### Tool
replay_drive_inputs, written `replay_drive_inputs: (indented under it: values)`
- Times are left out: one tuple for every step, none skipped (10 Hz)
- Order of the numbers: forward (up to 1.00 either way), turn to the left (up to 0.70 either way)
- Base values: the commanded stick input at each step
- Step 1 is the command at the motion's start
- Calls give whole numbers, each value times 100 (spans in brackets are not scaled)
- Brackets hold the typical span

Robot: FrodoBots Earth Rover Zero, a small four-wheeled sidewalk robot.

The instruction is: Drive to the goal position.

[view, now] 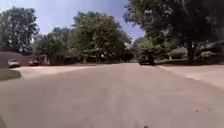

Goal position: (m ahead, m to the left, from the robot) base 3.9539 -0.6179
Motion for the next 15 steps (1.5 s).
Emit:
replay_drive_inputs:
  values:
    - [70, 0]
    - [70, 0]
    - [70, 0]
    - [70, 0]
    - [70, 0]
    - [70, 0]
    - [70, 0]
    - [70, 0]
    - [70, 0]
    - [70, 0]
    - [70, 0]
    - [70, 0]
    - [70, 0]
    - [70, 0]
    - [70, 0]
